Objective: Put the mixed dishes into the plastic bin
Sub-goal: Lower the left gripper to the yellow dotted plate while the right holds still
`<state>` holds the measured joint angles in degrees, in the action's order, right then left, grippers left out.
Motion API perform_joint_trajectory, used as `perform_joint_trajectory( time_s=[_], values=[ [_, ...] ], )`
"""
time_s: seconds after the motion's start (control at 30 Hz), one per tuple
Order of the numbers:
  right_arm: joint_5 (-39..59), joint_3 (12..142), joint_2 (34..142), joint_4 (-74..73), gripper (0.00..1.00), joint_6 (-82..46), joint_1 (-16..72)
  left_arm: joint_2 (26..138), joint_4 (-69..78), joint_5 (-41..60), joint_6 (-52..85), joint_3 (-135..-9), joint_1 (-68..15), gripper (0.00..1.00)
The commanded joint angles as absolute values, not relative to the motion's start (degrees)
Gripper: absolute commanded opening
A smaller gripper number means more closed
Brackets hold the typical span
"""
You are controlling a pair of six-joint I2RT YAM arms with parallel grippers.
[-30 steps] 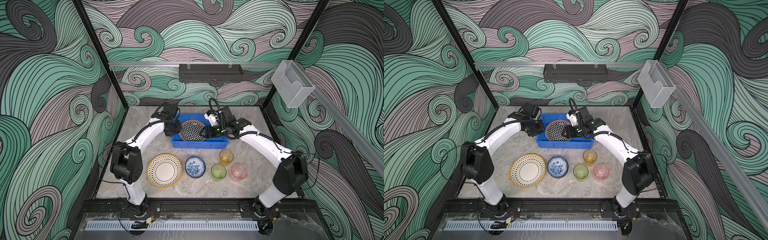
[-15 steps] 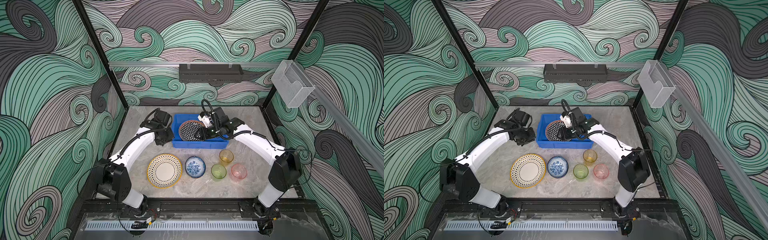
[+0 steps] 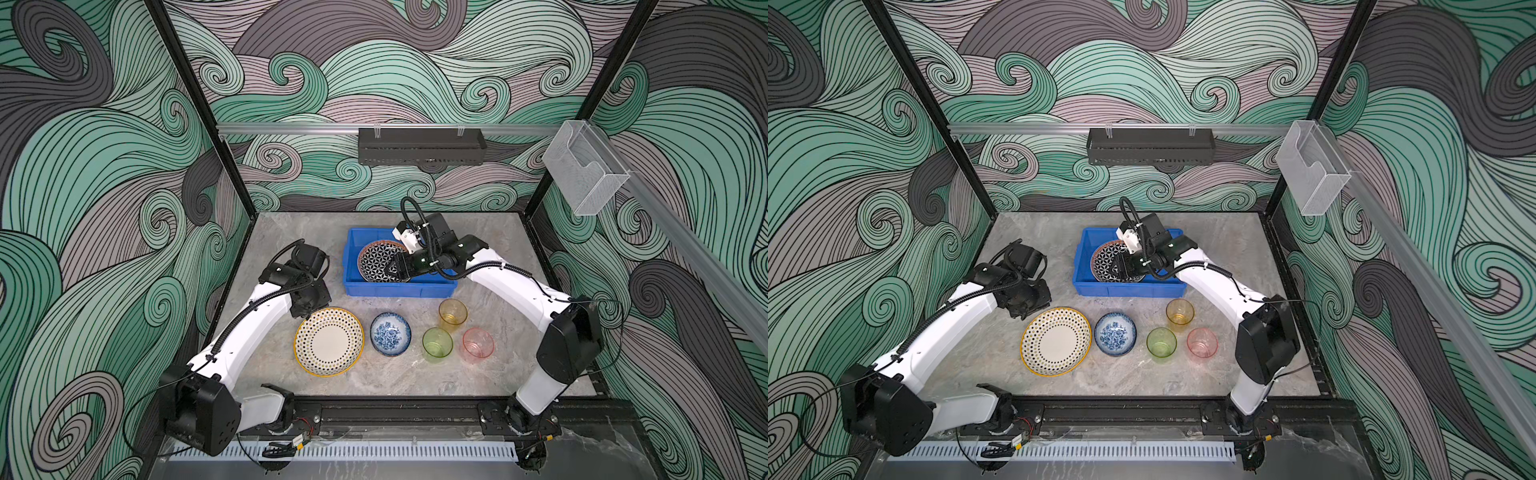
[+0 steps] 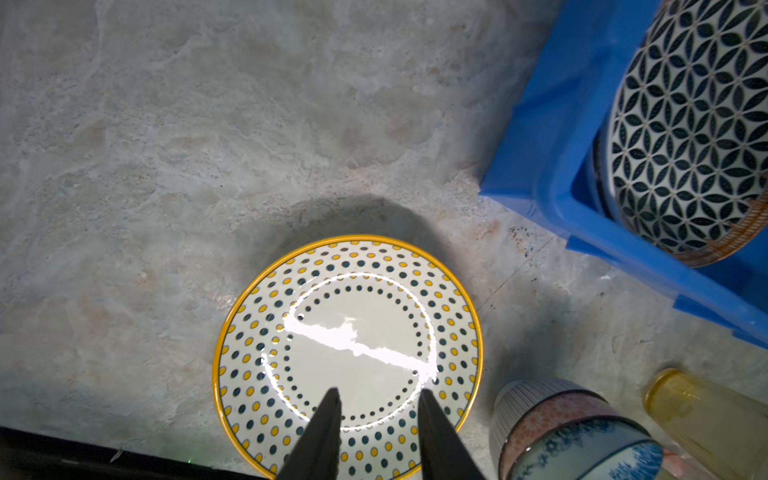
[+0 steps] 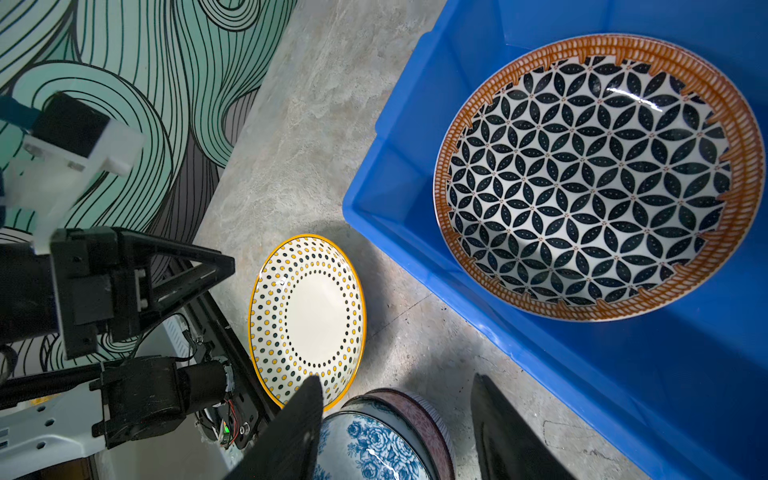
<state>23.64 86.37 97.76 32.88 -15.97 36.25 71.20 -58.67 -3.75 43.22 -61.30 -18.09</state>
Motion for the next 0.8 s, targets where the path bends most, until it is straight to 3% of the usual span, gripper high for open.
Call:
perform_joint_trajectory(
  time_s=[0.0, 0.77],
  values=[
    [24.4, 85.8, 96.5, 30.1, 0.65, -14.8, 37.0, 68.7, -62.8, -5.4, 44.9, -59.6, -17.8, 0.35],
    [26.7, 80.4, 92.7, 20.9, 0.75, -16.0, 37.3, 54.4, -65.1, -3.4, 57.3, -41.2, -17.4, 0.39]
  ],
)
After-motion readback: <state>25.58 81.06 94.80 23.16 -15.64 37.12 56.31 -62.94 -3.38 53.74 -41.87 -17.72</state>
